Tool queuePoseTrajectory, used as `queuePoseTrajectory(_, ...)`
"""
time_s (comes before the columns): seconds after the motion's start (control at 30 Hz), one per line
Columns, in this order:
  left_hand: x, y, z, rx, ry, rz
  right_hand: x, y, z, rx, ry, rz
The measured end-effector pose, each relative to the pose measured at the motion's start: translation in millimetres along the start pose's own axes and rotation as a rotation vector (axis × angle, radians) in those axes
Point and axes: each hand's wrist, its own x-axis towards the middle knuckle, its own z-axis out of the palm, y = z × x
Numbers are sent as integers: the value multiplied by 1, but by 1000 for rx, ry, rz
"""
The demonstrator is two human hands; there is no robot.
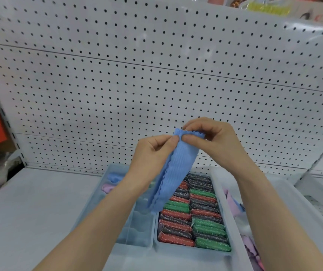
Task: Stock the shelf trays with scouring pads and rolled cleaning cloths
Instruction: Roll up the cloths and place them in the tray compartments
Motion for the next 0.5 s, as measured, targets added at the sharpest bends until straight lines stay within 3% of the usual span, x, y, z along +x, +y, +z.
queuePoseTrajectory(0.23,-1,-18,-5,98,-130,-16,3,-4,7,53,136,21)
queuePoseTrajectory(0.33,-2,-26,-7,78,-88,-32,0,1,11,93,185,112)
queuePoseTrajectory(0.5,4,-25,-16,-135,-4,-150,-35,34,31,302,-191,496)
